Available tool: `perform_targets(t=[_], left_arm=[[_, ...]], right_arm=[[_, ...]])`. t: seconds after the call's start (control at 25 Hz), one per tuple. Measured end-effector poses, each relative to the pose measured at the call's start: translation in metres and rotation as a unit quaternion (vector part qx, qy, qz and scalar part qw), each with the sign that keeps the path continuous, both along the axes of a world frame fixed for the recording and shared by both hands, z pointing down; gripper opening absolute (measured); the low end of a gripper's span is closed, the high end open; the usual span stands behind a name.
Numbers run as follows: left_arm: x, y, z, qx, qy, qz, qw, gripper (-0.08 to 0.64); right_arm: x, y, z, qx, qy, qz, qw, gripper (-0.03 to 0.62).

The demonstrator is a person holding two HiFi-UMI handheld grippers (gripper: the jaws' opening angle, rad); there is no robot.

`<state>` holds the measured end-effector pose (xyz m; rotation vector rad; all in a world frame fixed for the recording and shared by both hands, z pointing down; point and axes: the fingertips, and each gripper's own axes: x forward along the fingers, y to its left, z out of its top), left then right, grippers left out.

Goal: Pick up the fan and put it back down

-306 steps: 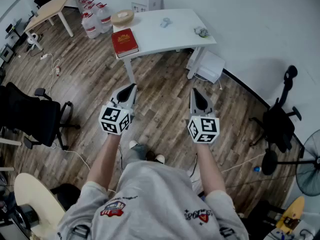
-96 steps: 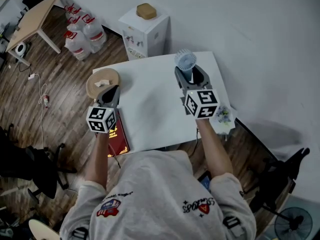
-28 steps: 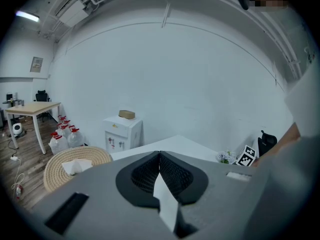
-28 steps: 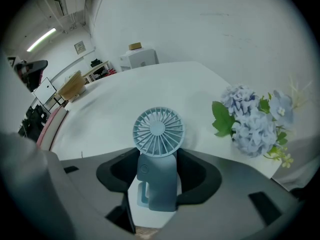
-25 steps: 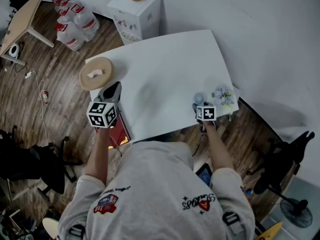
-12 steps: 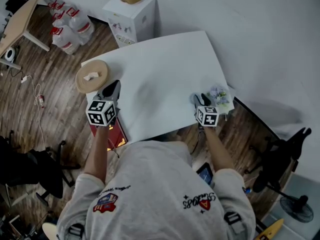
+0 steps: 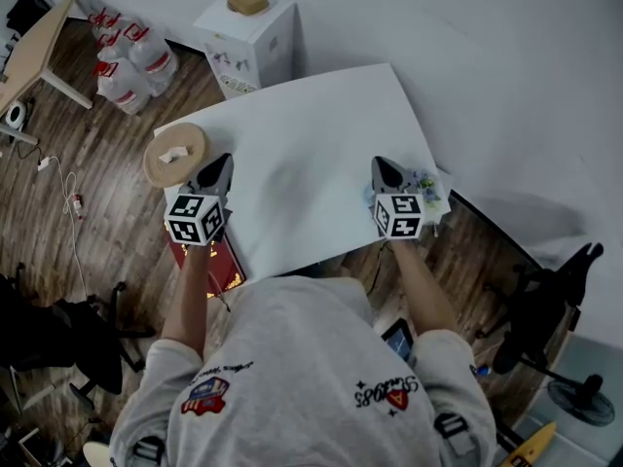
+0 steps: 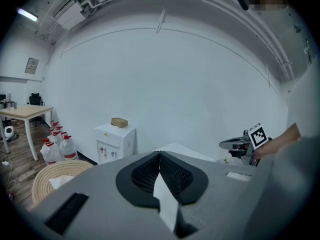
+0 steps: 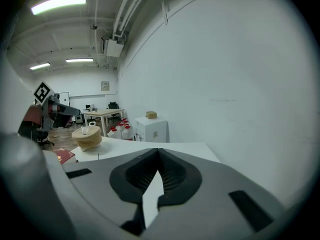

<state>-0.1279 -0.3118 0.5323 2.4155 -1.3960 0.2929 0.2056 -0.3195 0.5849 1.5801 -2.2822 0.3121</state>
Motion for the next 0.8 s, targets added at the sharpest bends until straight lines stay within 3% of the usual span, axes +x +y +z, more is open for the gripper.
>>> perform_targets(t=[0.24, 0.56, 0.8], left_arm=[[0.015, -0.004, -0.013, 0.015, 0.005, 0.016, 0.9997, 0.005], [0.065, -0.007, -0.046, 0.054, 0.019, 0.063, 0.9964, 0.005], [0.098, -0.006, -0.068, 0.090, 0.022, 0.087, 0.9919, 0.005]], right_arm=[[0.012, 0.005, -0.053, 0.045, -0.015, 0.019, 0.999, 0.003], [0.024, 0.030, -0.125, 0.120, 0.006, 0.019, 0.993, 0.003], [0.040, 0.045, -0.138, 0.137, -0.001, 0.039, 0.990, 0.003]])
